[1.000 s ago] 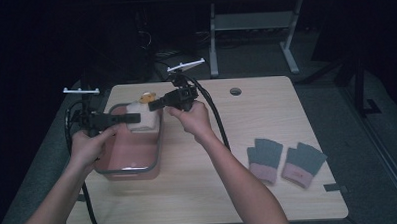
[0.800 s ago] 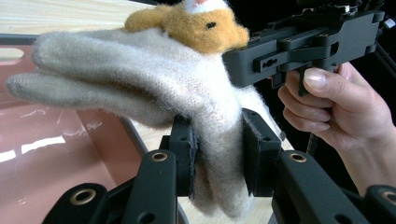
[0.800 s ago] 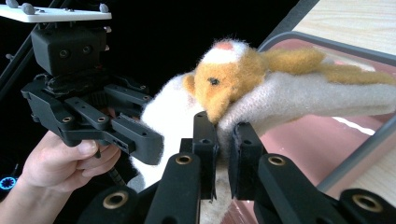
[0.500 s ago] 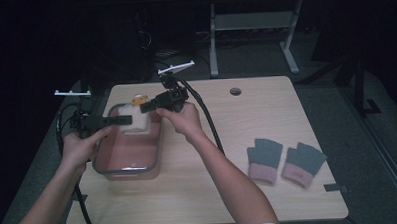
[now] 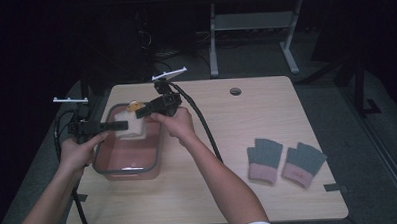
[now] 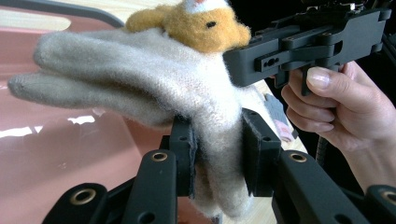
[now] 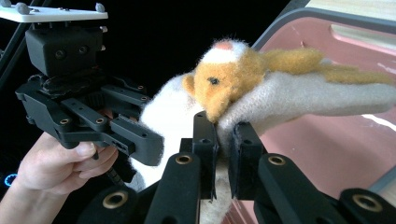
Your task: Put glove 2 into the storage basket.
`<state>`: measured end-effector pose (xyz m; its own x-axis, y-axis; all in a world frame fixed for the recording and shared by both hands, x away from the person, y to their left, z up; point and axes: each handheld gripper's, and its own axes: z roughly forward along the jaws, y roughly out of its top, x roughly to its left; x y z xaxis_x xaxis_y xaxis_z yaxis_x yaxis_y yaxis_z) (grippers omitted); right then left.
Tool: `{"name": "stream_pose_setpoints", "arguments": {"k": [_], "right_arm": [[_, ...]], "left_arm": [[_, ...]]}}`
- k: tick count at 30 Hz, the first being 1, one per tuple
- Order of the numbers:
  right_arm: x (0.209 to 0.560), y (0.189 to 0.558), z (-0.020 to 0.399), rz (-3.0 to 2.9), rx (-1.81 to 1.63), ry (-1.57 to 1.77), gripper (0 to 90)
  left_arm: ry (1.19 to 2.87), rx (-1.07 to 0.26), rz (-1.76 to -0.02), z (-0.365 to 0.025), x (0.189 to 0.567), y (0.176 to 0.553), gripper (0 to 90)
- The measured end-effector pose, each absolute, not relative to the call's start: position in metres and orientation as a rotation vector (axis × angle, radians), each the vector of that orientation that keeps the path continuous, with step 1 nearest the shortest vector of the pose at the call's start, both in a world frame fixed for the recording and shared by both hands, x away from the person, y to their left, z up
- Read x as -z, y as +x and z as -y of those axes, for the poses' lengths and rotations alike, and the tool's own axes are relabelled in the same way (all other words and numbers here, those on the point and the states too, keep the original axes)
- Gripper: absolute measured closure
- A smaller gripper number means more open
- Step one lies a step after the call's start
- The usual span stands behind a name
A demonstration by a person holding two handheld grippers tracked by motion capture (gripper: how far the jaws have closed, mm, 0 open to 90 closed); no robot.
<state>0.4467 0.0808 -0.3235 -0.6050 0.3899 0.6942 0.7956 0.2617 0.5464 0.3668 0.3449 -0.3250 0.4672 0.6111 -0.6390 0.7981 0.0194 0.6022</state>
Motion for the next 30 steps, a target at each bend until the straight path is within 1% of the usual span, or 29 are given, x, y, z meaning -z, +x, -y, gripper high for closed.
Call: {"name": "stream_pose_setpoints", "arguments": {"k": [18, 30], "right_arm": [[0.365, 0.45, -0.091, 2.064, 1.232, -1.125, 82.5], [0.397, 0.449, -0.1, 2.102, 1.135, -1.151, 81.1]], "left_arm": [[1.718, 0.248, -1.3, -0.35, 0.358, 0.37, 68.9], [1.812, 0.279, -1.38, -0.348, 0.383, 0.374, 68.9]]}}
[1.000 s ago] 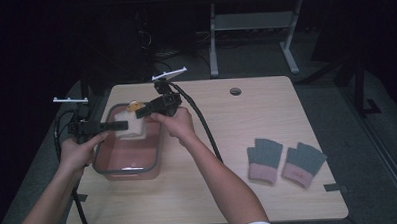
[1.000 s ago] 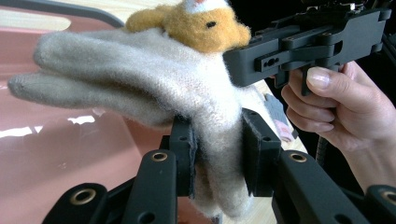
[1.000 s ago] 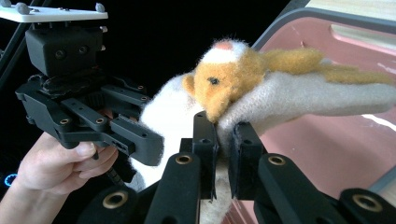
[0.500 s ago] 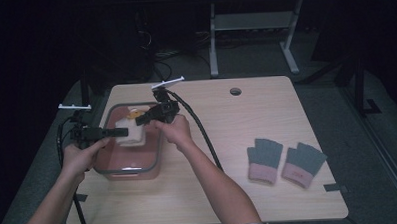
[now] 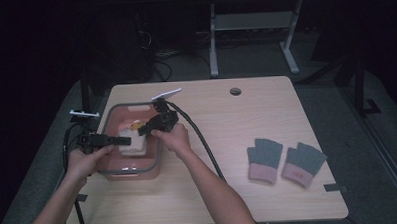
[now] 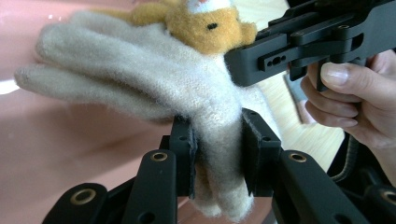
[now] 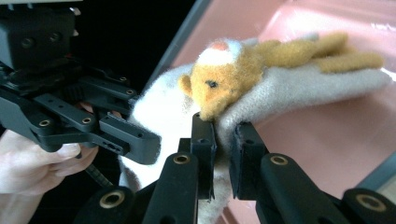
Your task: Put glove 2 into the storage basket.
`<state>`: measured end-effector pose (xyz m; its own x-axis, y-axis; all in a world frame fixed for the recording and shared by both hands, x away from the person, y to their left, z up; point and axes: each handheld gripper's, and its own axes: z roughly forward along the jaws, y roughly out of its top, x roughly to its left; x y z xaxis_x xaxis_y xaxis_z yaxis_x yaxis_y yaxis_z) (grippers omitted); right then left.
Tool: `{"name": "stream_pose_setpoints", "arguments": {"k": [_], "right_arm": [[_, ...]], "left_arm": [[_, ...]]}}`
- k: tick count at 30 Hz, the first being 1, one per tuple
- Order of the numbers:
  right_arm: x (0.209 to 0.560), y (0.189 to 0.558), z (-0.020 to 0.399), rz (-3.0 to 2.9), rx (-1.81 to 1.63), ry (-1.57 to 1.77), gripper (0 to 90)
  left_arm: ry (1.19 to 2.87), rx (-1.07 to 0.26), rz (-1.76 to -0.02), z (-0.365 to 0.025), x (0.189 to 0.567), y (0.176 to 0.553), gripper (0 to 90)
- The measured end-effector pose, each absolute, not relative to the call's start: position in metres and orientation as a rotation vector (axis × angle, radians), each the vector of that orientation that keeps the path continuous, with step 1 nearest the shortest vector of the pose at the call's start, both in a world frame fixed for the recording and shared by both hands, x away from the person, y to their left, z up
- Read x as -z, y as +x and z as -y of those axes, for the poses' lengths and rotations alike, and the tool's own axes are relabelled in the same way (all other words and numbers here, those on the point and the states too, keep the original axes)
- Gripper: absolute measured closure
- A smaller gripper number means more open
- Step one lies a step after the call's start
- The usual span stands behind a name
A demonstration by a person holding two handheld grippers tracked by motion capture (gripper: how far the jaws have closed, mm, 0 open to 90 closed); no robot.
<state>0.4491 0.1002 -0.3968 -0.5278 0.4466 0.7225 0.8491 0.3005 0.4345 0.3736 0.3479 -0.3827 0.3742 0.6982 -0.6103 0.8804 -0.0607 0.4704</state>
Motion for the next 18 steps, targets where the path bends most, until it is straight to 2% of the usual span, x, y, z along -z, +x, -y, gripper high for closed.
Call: {"name": "stream_pose_setpoints", "arguments": {"k": [5, 18], "right_arm": [[0.405, 0.448, -0.101, 2.137, 1.089, -1.174, 77.6], [0.392, 0.444, -0.082, 2.167, 1.131, -1.202, 74.1]], "left_arm": [[1.869, 0.261, -1.429, -0.343, 0.39, 0.375, 68.9], [2.043, 0.221, -1.502, -0.33, 0.404, 0.38, 67.8]]}}
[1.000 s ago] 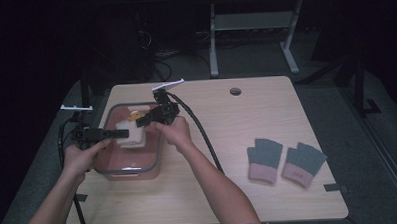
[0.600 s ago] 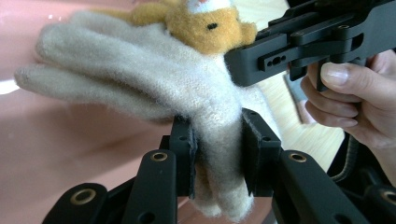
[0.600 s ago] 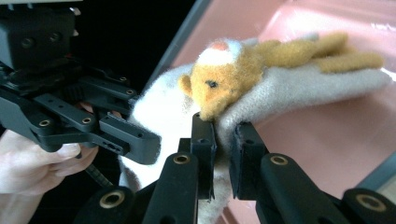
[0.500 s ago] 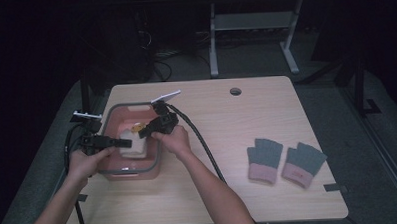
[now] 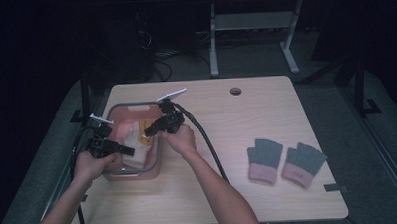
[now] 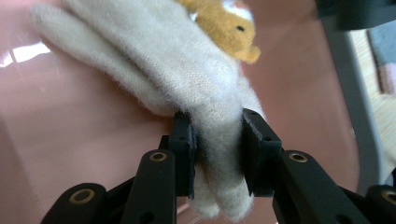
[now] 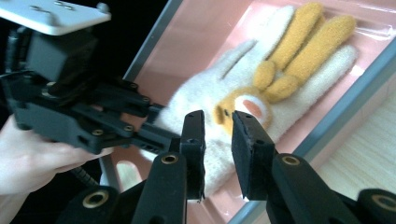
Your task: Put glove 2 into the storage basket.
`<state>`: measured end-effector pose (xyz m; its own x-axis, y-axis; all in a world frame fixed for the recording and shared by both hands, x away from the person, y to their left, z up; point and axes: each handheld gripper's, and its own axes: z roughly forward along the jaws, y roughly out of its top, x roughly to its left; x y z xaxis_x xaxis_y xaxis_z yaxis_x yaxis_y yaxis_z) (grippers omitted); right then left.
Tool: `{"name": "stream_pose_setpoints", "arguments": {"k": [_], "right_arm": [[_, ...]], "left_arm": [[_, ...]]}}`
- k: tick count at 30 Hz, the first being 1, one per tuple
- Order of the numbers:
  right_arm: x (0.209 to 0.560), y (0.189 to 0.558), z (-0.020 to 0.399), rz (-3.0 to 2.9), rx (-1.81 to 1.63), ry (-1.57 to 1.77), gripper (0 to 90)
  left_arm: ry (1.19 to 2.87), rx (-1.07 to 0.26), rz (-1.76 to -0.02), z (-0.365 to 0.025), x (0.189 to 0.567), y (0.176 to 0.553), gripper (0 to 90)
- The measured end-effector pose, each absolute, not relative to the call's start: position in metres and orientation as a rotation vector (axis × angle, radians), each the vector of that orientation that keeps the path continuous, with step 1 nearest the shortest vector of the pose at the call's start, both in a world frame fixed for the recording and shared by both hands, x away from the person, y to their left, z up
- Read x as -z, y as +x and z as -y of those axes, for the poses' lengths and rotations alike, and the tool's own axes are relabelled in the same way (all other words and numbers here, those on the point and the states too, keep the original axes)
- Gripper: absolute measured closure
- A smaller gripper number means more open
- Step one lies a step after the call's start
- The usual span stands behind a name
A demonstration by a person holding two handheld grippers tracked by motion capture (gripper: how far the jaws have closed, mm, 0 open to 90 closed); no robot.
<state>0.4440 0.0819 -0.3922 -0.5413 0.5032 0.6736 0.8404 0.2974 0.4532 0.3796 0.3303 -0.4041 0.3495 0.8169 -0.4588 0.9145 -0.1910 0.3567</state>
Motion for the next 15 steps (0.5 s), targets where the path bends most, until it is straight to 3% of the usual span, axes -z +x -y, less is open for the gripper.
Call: {"name": "stream_pose_setpoints", "arguments": {"k": [8, 15], "right_arm": [[0.384, 0.441, -0.072, 2.161, 1.154, -1.19, 73.7], [0.384, 0.44, -0.063, 2.132, 1.177, -1.198, 73.5]], "left_arm": [[2.061, 0.177, -1.531, -0.331, 0.396, 0.379, 57.9], [2.022, 0.115, -1.547, -0.34, 0.378, 0.378, 56.3]]}}
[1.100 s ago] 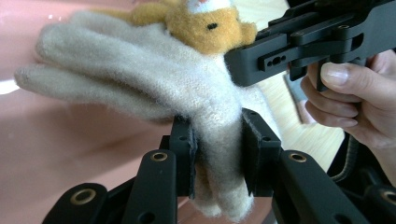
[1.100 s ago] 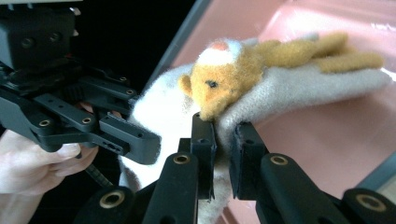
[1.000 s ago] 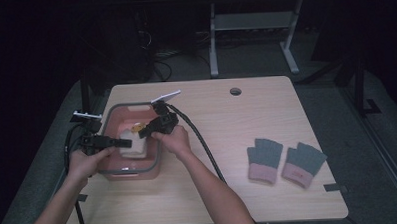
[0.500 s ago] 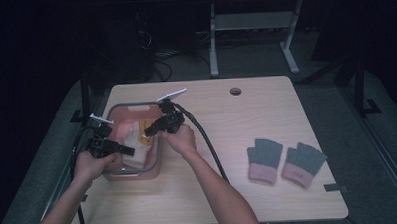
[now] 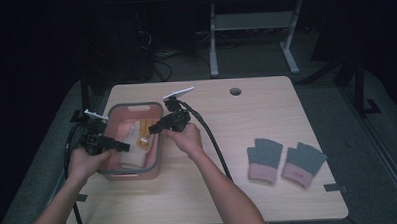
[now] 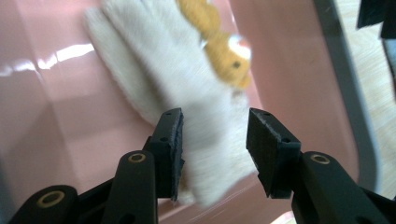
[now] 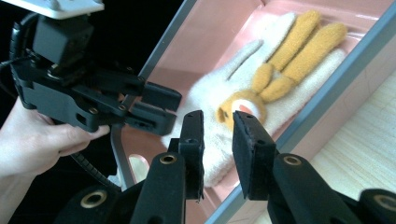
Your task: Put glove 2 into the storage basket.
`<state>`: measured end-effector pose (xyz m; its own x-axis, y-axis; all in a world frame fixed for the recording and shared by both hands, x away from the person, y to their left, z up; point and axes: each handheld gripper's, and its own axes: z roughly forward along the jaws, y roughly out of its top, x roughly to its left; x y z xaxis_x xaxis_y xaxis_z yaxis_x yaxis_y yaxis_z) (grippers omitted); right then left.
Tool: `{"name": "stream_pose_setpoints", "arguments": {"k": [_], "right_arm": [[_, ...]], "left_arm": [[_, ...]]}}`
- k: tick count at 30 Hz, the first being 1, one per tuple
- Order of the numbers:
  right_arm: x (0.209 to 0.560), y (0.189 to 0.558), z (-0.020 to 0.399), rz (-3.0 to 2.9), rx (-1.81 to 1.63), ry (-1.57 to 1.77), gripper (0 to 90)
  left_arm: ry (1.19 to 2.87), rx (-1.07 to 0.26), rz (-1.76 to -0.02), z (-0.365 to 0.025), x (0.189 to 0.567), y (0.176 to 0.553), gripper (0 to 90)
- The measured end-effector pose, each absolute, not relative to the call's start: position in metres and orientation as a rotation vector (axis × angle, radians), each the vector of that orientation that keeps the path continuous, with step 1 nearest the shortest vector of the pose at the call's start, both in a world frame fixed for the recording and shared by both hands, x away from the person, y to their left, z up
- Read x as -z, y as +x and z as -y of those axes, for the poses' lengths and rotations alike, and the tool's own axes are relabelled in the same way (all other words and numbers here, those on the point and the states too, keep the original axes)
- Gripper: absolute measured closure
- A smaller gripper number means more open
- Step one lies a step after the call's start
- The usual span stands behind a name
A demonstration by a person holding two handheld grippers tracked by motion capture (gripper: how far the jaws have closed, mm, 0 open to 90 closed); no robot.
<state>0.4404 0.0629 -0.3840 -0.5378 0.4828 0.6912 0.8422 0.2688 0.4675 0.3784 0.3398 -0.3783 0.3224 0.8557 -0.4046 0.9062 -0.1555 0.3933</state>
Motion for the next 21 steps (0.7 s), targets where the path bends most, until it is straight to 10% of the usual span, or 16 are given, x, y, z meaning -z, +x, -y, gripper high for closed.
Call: {"name": "stream_pose_setpoints", "arguments": {"k": [21], "right_arm": [[0.377, 0.437, -0.035, 2.108, 1.227, -1.203, 70.8]], "left_arm": [[2.125, 0.058, -1.526, -0.328, 0.389, 0.384, 70.8]]}}
